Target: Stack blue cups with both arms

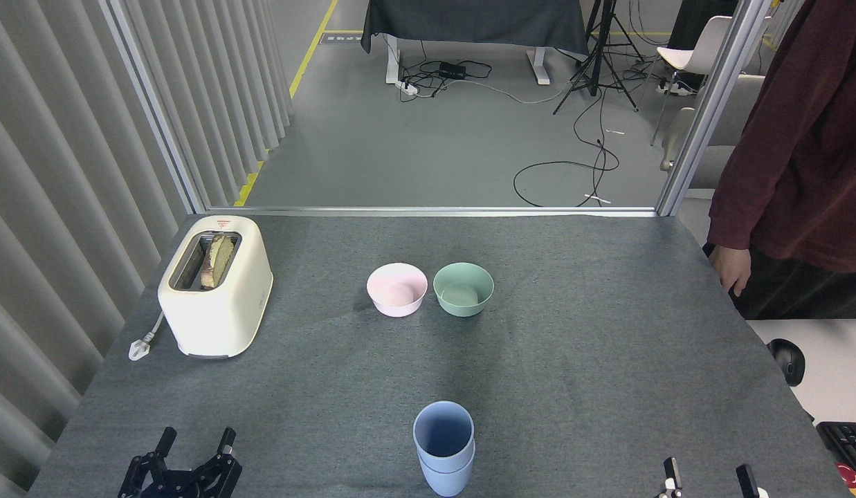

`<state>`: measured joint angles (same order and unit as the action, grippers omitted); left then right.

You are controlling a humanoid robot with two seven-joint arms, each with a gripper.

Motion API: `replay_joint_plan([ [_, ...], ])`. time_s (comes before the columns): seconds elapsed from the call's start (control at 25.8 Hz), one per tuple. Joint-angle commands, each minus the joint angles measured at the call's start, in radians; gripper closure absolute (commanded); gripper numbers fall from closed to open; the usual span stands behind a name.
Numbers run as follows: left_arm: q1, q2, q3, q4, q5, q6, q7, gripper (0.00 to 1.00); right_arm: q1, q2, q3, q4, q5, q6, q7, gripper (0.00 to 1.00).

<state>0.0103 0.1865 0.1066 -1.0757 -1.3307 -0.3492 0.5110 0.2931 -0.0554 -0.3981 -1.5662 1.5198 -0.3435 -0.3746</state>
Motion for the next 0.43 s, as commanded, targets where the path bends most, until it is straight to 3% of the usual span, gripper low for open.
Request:
replay_joint_plan([
  [0.0, -0.001, 0.001, 0.001, -0.01, 0.004, -0.001, 0.0, 0.0, 0.046, 0.014, 0.042, 0.015, 0.042, 0.081, -0.012, 0.0],
  [0.19, 0.0, -0.001, 0.001, -0.02, 0.004, -0.001, 0.0, 0.0, 0.054, 0.008, 0.151, 0.015, 0.048, 0.158, -0.012, 0.0],
  [0.39, 0.002, 0.001, 0.001, -0.02, 0.004, -0.001, 0.0, 0.0, 0.054, 0.008, 0.173, 0.012, 0.045, 0.164, -0.027, 0.0],
])
